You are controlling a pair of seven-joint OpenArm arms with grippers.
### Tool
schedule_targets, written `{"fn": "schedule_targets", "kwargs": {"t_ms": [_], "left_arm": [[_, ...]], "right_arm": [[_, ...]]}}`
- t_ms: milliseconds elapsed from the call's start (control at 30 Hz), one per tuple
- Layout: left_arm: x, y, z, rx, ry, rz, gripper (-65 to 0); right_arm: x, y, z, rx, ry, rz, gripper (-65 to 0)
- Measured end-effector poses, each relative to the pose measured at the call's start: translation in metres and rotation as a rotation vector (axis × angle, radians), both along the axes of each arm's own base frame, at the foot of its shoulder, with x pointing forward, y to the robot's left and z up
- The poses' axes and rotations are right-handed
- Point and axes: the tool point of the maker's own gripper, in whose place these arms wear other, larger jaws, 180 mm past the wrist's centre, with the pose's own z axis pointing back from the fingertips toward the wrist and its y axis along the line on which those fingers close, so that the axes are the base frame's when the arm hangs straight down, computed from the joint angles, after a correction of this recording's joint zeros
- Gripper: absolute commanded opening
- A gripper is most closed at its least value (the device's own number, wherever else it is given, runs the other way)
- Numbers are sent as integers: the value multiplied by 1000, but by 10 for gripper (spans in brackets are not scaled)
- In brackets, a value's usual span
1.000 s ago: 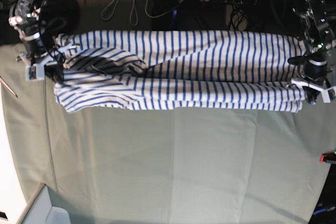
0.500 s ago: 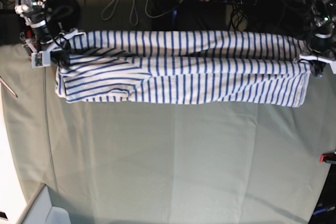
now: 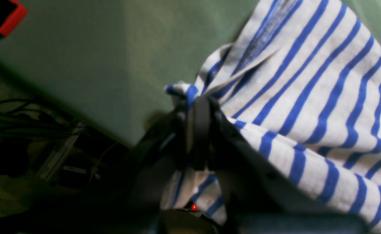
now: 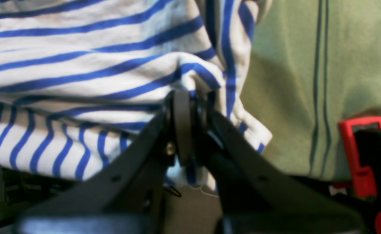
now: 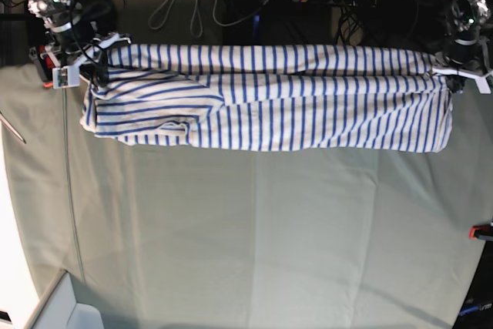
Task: Layout the t-shirt on the table in an organized manner, then fold the t-shirt properly
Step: 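Lay the strip flat and hold its two ends with both grippers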
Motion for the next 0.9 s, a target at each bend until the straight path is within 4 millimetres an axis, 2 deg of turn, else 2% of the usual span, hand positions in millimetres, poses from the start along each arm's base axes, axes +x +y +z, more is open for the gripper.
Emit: {"fn": "schedule_targets", "kwargs": {"t_ms": [67, 133, 233, 367, 467, 533, 700, 900], "left_arm": [[0, 0, 0, 0, 0, 0, -635], [0, 0, 0, 0, -1, 0, -586], [0, 0, 0, 1, 0, 1, -453], [0, 1, 0, 2, 0, 2, -243], [1, 0, 8, 15, -8, -8, -146], [7, 1, 17, 31, -34, -17, -126], [18, -1, 45, 77, -95, -50, -126], [28, 1, 31, 41, -84, -26, -126]], "right_arm": [[0, 0, 0, 0, 3, 0, -650], [-1, 0, -1, 0, 5, 0, -650], [-4, 0, -1, -2, 9, 1, -592], [-10, 0, -4, -3, 27, 1, -469], [-10, 0, -3, -3, 23, 1, -405], [-11, 0, -3, -3, 24, 1, -392], [-10, 0, -3, -3, 23, 0, -392], [-11, 0, -4, -3, 25, 2, -392]]}}
